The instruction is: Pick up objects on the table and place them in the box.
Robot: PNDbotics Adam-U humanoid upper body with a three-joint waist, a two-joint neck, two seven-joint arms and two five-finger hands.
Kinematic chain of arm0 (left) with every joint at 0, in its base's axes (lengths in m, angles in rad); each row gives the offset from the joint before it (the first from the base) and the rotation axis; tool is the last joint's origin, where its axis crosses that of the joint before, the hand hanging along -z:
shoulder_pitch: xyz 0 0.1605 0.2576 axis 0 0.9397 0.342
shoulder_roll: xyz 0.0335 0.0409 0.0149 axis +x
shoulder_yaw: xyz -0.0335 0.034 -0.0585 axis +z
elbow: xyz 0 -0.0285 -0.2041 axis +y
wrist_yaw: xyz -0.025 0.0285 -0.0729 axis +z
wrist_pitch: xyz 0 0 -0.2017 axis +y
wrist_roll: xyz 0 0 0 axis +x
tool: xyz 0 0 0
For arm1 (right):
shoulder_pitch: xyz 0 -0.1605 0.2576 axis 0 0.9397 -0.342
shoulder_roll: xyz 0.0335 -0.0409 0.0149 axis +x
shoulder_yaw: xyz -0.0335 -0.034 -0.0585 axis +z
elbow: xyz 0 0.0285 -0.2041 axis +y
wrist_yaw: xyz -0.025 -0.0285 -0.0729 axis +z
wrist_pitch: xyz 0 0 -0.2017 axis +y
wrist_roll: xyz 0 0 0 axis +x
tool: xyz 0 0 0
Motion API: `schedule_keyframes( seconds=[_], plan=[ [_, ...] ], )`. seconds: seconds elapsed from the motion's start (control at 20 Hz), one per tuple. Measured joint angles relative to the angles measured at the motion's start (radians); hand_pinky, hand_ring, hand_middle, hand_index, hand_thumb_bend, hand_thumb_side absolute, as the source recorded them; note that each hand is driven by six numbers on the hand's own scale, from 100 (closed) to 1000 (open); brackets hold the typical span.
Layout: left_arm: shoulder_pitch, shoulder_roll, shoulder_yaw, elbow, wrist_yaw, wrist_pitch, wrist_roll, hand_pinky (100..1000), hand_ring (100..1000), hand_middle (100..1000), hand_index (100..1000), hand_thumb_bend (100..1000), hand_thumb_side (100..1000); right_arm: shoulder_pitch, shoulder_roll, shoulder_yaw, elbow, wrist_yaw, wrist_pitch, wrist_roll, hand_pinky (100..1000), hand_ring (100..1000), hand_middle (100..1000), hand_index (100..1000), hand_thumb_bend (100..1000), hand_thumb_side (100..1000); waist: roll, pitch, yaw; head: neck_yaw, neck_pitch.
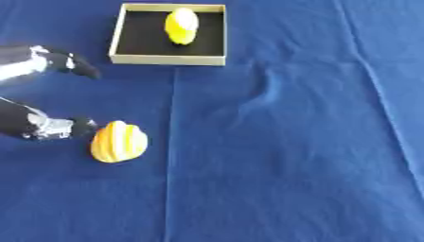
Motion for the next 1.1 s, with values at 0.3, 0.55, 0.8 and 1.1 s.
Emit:
schedule_keyframes(
  seconds=[0.3,0.55,0.8,1.1],
  plan=[
    [0.014,-0.033,-0.013,0.031,-0.018,0.001,-0.034,925,890,814,883,505,623,-0.003,0.013,0.000,0.007,0.000,0.001,-0.007,896,928,875,910,100,494,0.002,-0.004,0.002,0.000,0.000],
    [0.029,-0.041,-0.018,0.066,-0.039,-0.005,-0.047,925,891,814,883,510,536,-0.003,0.017,0.000,0.016,0.000,0.001,-0.007,896,929,875,909,100,503,0.003,-0.004,-0.002,0.000,0.000],
    [0.045,-0.054,-0.019,0.114,-0.066,-0.010,-0.049,921,888,811,879,471,451,0.002,0.026,0.000,0.027,-0.001,0.001,-0.006,896,931,875,906,100,516,0.006,-0.004,-0.007,0.001,0.000],
    [0.054,-0.085,-0.019,0.161,-0.082,-0.016,-0.042,905,879,801,869,458,451,0.011,0.034,0.000,0.043,-0.003,0.000,-0.005,896,933,876,905,100,531,0.005,-0.004,-0.010,0.006,0.000]
  ],
)
